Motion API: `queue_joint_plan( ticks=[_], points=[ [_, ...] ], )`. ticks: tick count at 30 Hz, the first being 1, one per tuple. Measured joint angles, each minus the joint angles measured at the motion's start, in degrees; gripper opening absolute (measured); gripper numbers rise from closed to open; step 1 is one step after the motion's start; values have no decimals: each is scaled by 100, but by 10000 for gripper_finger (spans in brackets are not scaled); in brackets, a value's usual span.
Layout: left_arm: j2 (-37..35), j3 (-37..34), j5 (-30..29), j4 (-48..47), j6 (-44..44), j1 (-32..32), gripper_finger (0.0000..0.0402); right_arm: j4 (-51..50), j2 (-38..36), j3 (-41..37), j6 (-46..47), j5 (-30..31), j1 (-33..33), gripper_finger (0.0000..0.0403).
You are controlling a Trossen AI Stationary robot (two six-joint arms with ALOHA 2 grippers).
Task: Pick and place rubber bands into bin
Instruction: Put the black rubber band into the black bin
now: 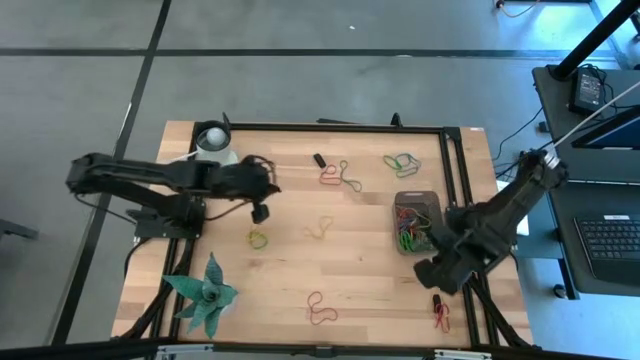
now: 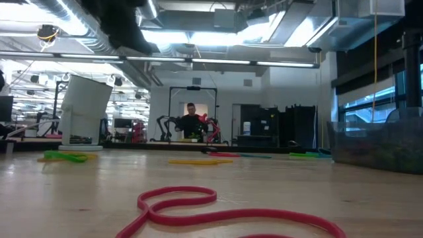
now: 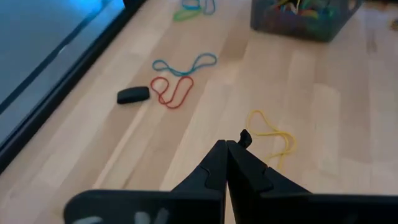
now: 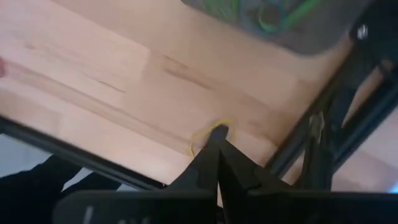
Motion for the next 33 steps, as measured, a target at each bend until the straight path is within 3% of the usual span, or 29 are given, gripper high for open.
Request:
queue_joint_plan(
  ticks=[8,21,26,33],
  points=[
    [-859,-185,-19,-3,-13,0,2,609,777,-156,1093,-747,585,37],
    [-988,-185,17,-38,-396,0,2,2333,1624,-884,1111,-1146,955,134],
    [-986,-185,18,-38,-548,0,5,2888,1839,-1120,1209,-1218,1033,138],
    [-986,-185,21,-38,124,0,1,3157,2097,-1222,1218,-1244,1090,123]
  ],
)
